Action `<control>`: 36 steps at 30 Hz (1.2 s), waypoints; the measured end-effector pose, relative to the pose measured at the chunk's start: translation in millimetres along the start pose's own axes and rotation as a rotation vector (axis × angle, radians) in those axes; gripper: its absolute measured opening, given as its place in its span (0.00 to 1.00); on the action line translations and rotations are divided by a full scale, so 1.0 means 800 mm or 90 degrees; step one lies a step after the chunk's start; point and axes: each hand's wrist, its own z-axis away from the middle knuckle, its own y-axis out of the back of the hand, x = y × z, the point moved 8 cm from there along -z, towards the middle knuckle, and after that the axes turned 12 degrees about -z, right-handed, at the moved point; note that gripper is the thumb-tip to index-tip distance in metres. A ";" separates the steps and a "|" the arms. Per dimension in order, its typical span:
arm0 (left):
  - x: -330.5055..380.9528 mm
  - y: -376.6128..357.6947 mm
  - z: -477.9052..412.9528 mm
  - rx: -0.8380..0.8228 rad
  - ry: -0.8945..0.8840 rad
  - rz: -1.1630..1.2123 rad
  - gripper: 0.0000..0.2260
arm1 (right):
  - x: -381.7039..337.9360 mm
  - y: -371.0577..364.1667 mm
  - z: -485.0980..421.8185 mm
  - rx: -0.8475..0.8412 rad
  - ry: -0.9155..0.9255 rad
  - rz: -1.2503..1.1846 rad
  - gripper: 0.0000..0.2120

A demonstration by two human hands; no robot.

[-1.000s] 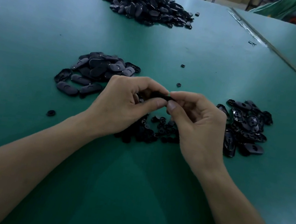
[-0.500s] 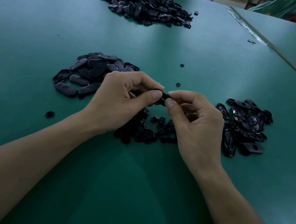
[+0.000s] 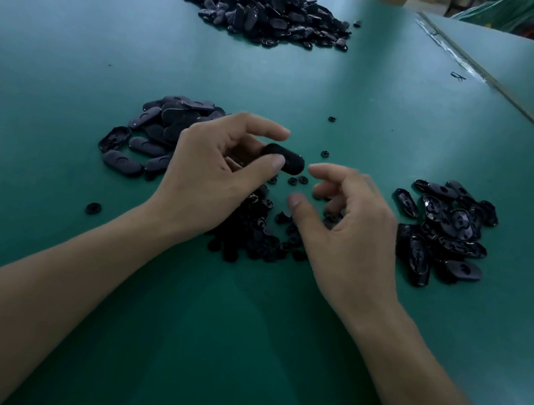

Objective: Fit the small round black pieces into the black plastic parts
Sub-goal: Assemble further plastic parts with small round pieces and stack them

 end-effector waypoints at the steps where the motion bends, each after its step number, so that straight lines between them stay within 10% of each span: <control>1: -0.002 0.002 0.000 0.014 0.008 -0.002 0.09 | 0.001 -0.006 0.000 -0.029 0.001 0.040 0.14; 36: -0.023 0.003 -0.003 0.042 0.093 0.030 0.07 | -0.001 -0.029 -0.001 -0.149 0.018 0.187 0.07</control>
